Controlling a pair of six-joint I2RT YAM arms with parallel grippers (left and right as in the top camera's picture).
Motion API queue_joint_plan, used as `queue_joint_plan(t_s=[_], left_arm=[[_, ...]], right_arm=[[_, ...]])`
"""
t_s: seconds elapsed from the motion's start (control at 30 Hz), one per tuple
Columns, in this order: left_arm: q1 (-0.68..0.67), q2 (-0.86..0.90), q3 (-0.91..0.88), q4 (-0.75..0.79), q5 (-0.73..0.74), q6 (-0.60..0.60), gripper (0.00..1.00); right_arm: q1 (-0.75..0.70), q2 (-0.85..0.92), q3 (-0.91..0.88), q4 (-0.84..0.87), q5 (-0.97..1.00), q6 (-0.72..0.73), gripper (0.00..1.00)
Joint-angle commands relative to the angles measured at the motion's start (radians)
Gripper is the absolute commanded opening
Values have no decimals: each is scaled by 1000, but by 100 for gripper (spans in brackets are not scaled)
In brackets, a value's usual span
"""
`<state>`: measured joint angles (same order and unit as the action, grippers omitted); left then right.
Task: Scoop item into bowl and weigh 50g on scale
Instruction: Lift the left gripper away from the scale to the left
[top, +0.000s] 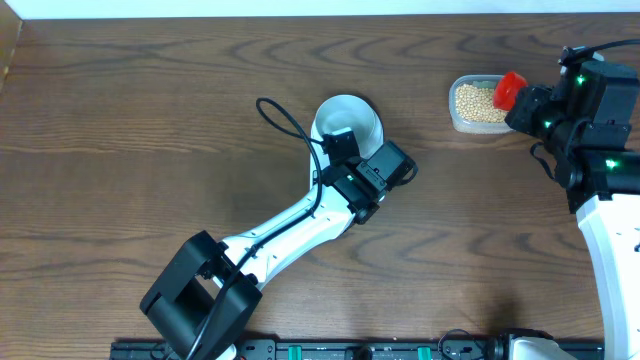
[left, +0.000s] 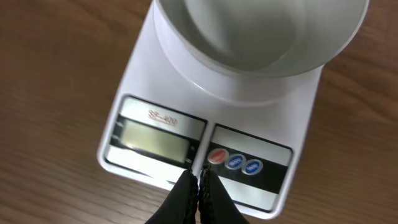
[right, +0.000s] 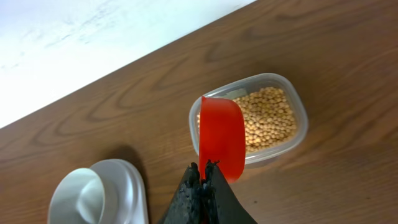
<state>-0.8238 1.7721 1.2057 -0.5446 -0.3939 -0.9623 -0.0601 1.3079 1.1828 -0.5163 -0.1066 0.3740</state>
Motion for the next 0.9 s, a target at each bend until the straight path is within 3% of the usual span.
queue_joint_plan(t_s=[0.0, 0.3, 0.5, 0.63, 0.87], left_arm=[[10, -15, -2, -25, -100, 135, 8], [191, -78, -2, -122, -115, 154, 7], [454, -192, -2, -125, -116, 154, 7], [580, -195, -2, -125, -87, 154, 7], [610, -193, -2, -114, -78, 154, 7]], right_arm=[[-6, 1, 26, -3, 73, -2, 1], [-6, 1, 26, 2, 113, -34, 1], [-7, 1, 26, 8, 164, -147, 1], [-27, 2, 26, 27, 169, -147, 1], [-101, 2, 26, 27, 168, -113, 1]])
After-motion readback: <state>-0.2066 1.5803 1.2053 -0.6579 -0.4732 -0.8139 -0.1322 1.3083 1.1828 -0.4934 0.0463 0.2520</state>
